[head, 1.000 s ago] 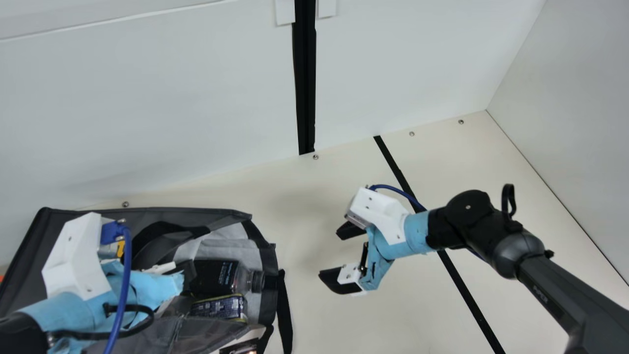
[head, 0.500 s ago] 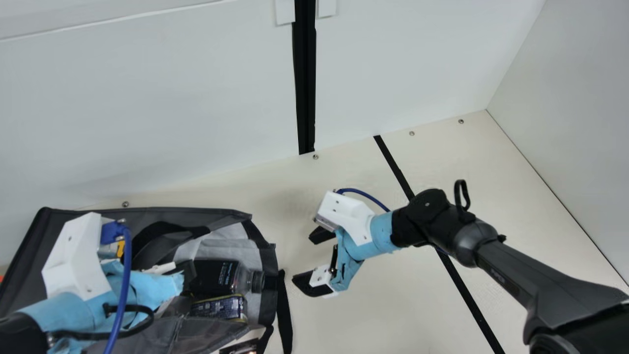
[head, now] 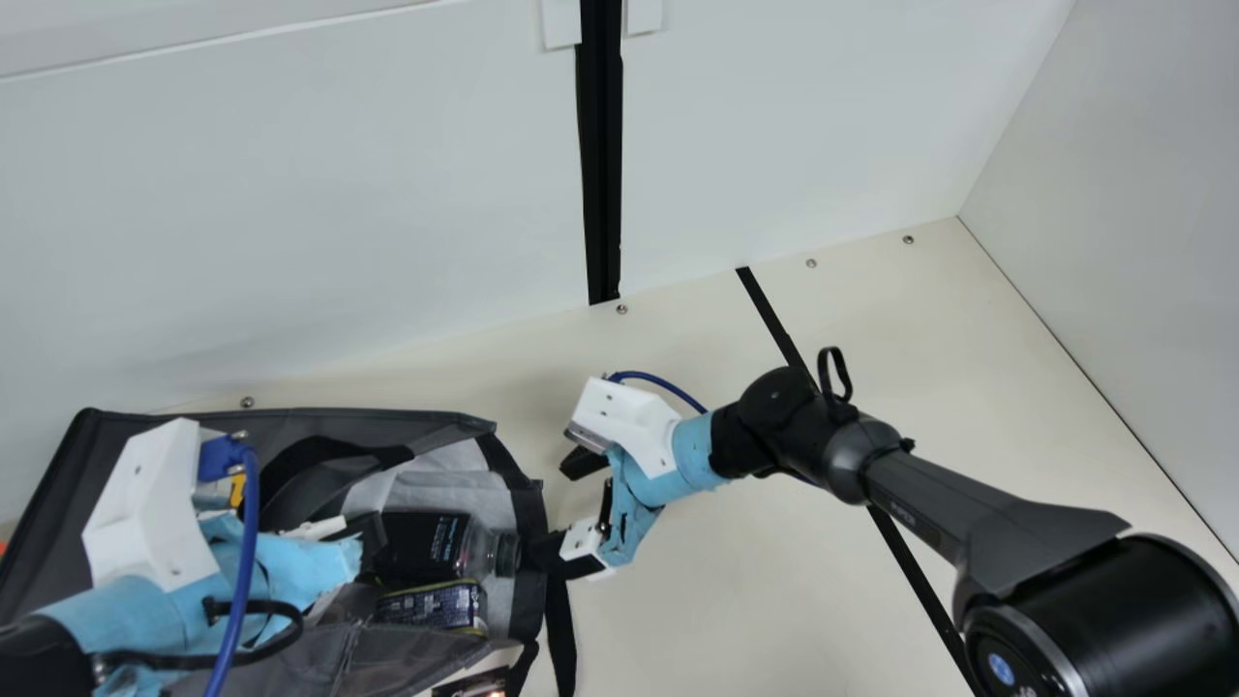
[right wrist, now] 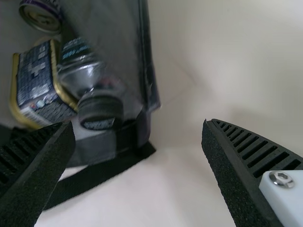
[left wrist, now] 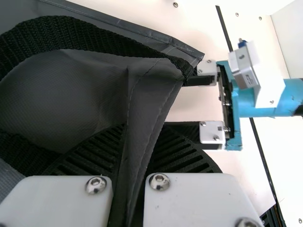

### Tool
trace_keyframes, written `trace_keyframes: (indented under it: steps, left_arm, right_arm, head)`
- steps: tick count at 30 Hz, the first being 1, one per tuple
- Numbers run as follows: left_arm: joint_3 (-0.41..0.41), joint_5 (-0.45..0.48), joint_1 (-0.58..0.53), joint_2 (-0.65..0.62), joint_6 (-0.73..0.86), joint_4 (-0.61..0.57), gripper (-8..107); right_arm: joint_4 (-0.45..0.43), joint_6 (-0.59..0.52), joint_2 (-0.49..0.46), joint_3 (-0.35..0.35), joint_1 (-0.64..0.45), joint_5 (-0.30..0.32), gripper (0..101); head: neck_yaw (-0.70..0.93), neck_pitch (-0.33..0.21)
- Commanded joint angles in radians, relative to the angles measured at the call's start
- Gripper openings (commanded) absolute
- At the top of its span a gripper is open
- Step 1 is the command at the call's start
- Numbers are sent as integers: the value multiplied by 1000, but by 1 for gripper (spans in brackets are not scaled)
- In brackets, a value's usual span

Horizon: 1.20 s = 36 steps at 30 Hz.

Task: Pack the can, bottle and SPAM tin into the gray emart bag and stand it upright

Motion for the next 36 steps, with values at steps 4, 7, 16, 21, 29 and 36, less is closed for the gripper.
trace_keyframes:
  steps: [4, 7, 16, 21, 29, 36]
  left_arm:
    - [0, 0, 0, 0, 0, 0, -8]
    - [0, 0, 0, 0, 0, 0, -8]
    - [0, 0, 0, 0, 0, 0, -8]
    - [0, 0, 0, 0, 0, 0, -8]
    - [0, 0, 0, 0, 0, 0, -8]
    - [0, 0, 0, 0, 0, 0, -8]
  right_arm:
    - [12, -6, 45, -46, 25, -8, 95]
    - [19, -12, 73, -72, 38, -13, 95]
    - [29, -18, 152, -152, 69, -25, 95]
    - [32, -18, 186, -191, 82, -27, 95]
    - [40, -6, 224, -240, 107, -30, 95]
    - [50, 4, 232, -253, 122, -26, 95]
  head:
    - [-1, -23]
    - [-1, -23]
    - [-1, -23]
    - [-1, -23]
    - [-1, -23]
    - [-1, -23]
